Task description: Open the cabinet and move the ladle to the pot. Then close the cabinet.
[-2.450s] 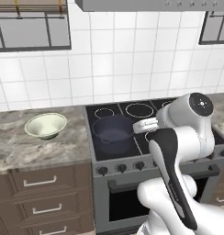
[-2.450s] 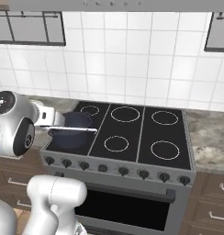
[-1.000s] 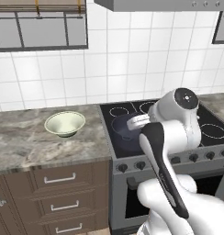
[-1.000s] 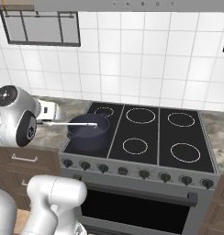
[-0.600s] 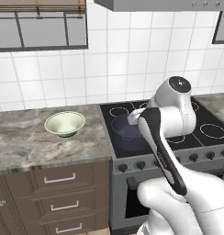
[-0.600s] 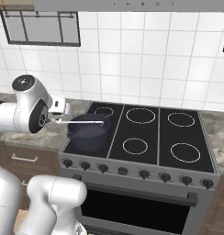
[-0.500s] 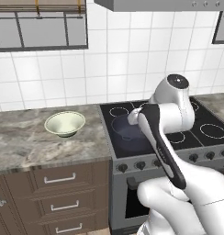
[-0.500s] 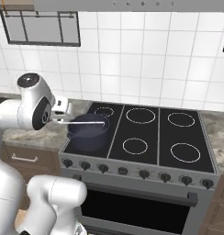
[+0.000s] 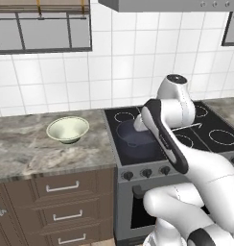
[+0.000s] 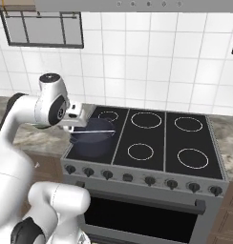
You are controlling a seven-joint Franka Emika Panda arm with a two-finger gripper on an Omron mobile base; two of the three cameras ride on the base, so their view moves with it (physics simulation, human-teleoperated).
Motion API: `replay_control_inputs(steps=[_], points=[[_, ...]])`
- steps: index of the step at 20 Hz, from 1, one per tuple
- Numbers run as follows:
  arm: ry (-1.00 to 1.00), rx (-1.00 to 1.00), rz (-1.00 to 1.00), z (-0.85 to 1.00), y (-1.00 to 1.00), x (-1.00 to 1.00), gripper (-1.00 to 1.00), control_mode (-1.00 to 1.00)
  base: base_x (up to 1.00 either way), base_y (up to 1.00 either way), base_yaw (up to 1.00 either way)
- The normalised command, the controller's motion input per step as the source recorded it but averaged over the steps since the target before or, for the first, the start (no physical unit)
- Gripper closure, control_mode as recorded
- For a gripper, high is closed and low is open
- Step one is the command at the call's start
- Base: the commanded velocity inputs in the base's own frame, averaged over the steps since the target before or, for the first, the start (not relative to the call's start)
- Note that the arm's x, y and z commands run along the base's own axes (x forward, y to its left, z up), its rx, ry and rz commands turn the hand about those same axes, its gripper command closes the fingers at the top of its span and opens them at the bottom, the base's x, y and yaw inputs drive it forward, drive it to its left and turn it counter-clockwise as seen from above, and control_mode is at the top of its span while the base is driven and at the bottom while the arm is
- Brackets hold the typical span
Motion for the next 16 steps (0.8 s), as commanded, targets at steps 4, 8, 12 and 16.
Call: replay_control_inputs(steps=[4, 8, 12, 16], points=[[-0.04, -0.02, 0.0, -0.44, -0.06, 0.23, 1.0, -1.0, 0.0, 0.0, 0.0], [-0.08, -0.04, 0.0, -0.41, -0.01, 0.34, 1.0, -1.0, 0.0, 0.0, 0.0], [-0.05, -0.04, 0.0, -0.22, 0.0, 0.47, 1.0, -1.0, 0.0, 0.0, 0.0], [-0.05, -0.03, 0.0, -0.02, 0.0, 0.46, 1.0, -1.0, 0.0, 0.0, 0.0]])
